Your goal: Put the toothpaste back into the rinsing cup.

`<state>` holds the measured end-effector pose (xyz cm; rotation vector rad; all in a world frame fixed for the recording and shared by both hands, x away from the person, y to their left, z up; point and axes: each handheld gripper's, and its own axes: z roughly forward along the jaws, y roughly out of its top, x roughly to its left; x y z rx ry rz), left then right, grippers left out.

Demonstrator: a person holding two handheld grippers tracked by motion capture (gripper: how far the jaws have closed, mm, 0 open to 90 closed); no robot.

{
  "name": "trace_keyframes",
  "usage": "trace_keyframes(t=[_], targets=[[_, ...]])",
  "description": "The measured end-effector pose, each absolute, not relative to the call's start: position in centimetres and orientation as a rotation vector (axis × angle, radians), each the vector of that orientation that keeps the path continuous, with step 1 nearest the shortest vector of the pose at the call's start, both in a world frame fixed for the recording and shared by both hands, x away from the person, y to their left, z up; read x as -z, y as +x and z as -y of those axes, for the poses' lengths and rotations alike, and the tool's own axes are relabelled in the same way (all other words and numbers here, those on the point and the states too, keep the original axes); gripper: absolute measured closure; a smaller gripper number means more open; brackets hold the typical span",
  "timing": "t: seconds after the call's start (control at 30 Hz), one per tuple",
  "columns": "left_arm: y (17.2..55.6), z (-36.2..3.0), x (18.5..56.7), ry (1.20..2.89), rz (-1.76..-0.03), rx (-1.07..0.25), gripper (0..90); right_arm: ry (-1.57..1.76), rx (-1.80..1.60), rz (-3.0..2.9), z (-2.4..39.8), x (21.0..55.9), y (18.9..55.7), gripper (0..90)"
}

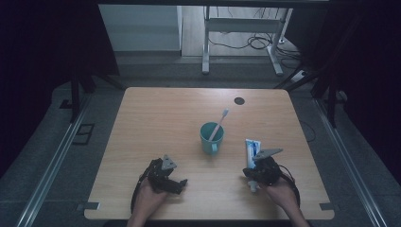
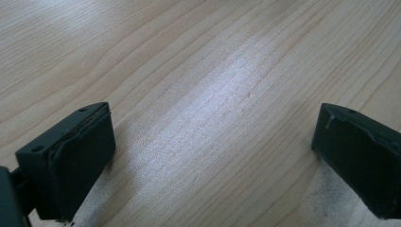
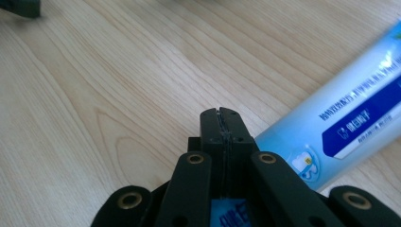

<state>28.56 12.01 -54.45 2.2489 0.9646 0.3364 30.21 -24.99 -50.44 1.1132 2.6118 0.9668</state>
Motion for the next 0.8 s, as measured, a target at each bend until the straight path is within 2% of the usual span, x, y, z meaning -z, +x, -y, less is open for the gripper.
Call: trace_keyframes(t=[0.8], targets=[[28.5,-12.0,54.5,2.248,-0.966,-0.337,0.5,1.186,-0.888,-2.607,27.9,50.6,29.9,82.9]])
